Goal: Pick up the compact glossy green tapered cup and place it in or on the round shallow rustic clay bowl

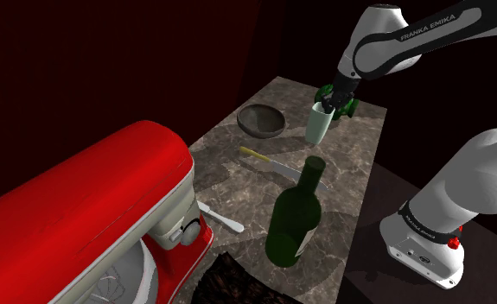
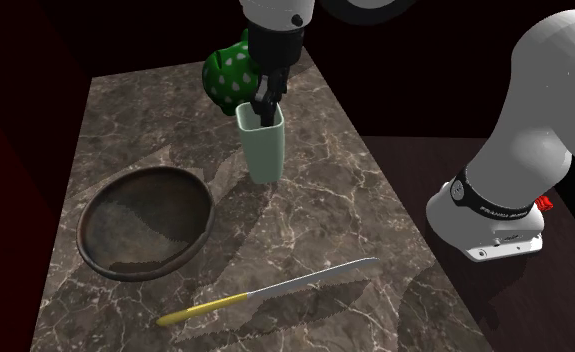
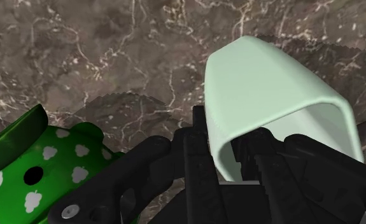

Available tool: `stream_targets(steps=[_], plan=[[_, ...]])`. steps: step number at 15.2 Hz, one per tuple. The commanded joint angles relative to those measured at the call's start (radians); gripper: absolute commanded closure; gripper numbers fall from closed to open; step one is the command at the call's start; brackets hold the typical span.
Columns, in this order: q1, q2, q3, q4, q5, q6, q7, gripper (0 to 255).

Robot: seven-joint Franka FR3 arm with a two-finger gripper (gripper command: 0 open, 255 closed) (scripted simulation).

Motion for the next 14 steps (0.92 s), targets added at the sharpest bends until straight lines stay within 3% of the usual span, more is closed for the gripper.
stream_targets(steps=[1,5,14], plan=[[0.0,0.0,0.0,0.0,0.0,0.0,0.0,255],[0.0,0.0,0.0,0.0,0.0,0.0,0.0,255],[-0.003,-0.073,0.012,0.072,-0.003,-0.144,0.008,255]])
